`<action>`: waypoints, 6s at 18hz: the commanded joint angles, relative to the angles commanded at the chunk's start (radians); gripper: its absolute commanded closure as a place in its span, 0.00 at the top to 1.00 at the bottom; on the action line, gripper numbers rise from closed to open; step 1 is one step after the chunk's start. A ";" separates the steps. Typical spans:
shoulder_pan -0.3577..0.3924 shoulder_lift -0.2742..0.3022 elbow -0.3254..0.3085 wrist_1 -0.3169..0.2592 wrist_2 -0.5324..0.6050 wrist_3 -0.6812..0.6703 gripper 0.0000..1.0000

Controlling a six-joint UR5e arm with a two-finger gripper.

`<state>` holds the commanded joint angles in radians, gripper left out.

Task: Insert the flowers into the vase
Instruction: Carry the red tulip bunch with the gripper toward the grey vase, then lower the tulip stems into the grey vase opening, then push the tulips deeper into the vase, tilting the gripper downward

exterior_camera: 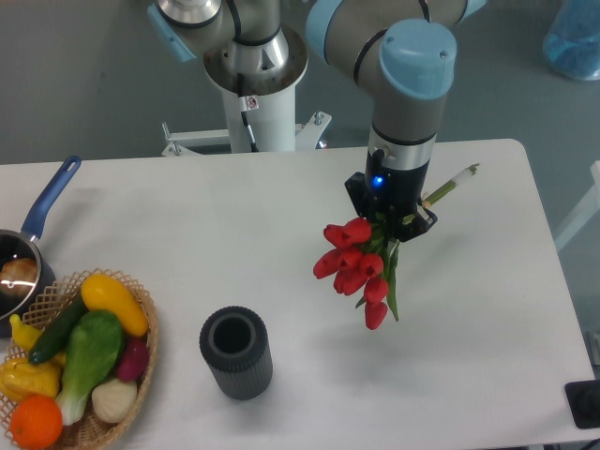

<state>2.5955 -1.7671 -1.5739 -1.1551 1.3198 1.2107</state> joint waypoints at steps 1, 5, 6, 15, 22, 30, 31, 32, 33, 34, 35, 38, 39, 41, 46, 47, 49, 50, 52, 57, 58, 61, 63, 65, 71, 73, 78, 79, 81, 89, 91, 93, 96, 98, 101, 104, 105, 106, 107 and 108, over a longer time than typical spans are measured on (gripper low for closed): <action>-0.003 0.006 0.000 0.003 -0.020 -0.022 0.00; 0.002 0.034 0.000 0.017 -0.126 -0.030 0.00; 0.005 0.040 0.000 0.029 -0.172 -0.042 0.00; -0.020 0.017 -0.005 0.290 -0.522 -0.405 0.00; 0.015 -0.024 -0.005 0.353 -0.877 -0.396 0.00; 0.014 -0.074 0.017 0.414 -0.895 -0.519 0.00; 0.014 -0.074 0.018 0.414 -0.887 -0.528 0.00; 0.014 -0.074 0.023 0.414 -0.874 -0.528 0.00; 0.014 -0.074 0.029 0.414 -0.854 -0.527 0.00; 0.014 -0.074 0.031 0.413 -0.828 -0.527 0.00; 0.011 -0.072 0.029 0.411 -0.796 -0.528 0.00; 0.002 -0.072 0.025 0.413 -0.743 -0.530 0.00; 0.000 -0.072 0.022 0.413 -0.743 -0.534 0.00; -0.006 -0.072 0.018 0.413 -0.752 -0.536 0.00; -0.015 -0.075 0.020 0.419 -0.841 -0.534 0.04; -0.009 -0.077 0.020 0.419 -0.881 -0.534 0.05; 0.001 -0.097 0.020 0.420 -0.954 -0.528 0.05; 0.006 -0.100 0.020 0.422 -0.979 -0.525 0.04; 0.021 -0.106 0.020 0.423 -1.024 -0.502 0.04; 0.028 -0.129 0.023 0.423 -1.074 -0.358 0.05; 0.026 -0.129 0.026 0.423 -1.079 -0.356 0.05; 0.025 -0.129 0.032 0.423 -1.116 -0.356 0.05; 0.021 -0.127 0.032 0.423 -1.123 -0.356 0.06; 0.012 -0.124 0.032 0.423 -1.128 -0.356 0.06; -0.024 -0.126 0.035 0.423 -1.162 -0.356 0.05; -0.028 -0.130 0.037 0.423 -1.162 -0.355 0.05; -0.044 -0.167 0.069 0.423 -1.162 -0.355 0.05; -0.044 -0.173 0.072 0.425 -1.160 -0.355 0.05; -0.044 -0.189 0.092 0.423 -1.156 -0.356 0.05; -0.051 -0.206 0.086 0.422 -1.140 -0.358 0.05; -0.064 -0.215 0.081 0.423 -1.139 -0.358 0.05; -0.069 -0.216 0.069 0.423 -1.137 -0.356 0.05; -0.069 -0.216 0.063 0.423 -1.128 -0.356 0.05; -0.071 -0.213 0.043 0.423 -1.128 -0.355 0.05; -0.069 -0.213 0.028 0.423 -1.127 -0.335 0.05; -0.069 -0.227 0.022 0.423 -1.102 -0.323 0.05; -0.071 -0.235 0.022 0.423 -1.079 -0.312 0.05; -0.072 -0.239 0.022 0.423 -1.067 -0.294 0.05; -0.074 -0.251 0.022 0.423 -1.058 -0.283 0.05; -0.077 -0.258 0.022 0.423 -1.047 -0.281 0.05</action>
<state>2.5188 -2.0248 -1.5524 -0.7317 0.2729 0.9296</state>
